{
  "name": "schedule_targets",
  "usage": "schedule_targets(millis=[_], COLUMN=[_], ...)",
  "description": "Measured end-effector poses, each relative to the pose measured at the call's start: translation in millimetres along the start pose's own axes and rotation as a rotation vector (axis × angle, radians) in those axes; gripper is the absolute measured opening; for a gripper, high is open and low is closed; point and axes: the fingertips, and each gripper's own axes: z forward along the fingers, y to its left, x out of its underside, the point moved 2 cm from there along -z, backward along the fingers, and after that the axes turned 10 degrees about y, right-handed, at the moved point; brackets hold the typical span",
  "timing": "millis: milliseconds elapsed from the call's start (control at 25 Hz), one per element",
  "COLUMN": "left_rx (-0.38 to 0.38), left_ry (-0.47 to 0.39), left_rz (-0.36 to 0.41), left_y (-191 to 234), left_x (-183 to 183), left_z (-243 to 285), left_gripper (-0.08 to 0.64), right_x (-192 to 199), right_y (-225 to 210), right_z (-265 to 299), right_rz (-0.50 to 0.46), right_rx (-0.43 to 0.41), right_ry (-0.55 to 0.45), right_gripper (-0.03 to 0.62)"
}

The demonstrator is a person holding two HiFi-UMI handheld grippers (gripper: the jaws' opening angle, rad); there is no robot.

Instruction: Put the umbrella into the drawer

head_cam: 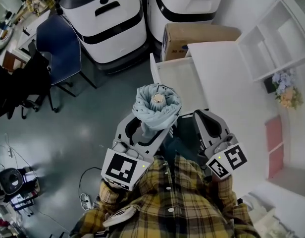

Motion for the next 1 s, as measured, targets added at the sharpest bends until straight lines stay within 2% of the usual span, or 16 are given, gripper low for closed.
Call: schedule_targets(millis=[280, 640, 840, 1000], left_rx=[0.005, -0.037, -0.045, -0.033], left_ry=[0.022, 0.031, 0.038, 0.055], left_rz=[-0.032, -0.037, -0.040, -0.028], left_y=[21, 37, 47, 55], left_x=[-38, -79, -92, -97], left_z=[60, 124, 147, 151], left_gripper=[0.301, 0.299, 0.299, 0.299], right_x=[-32, -61, -73, -81], right_y=[-58, -126, -152, -156], right_z=[34, 62, 79, 87], right_rz=[0.003, 0.001, 0.005, 0.033], right_rx=[-0.031, -0.085, -0.107, -0.102], right_ry=[0.031, 0.019, 0.020, 0.004], right_gripper=[0.015, 0.015, 0.015, 0.015])
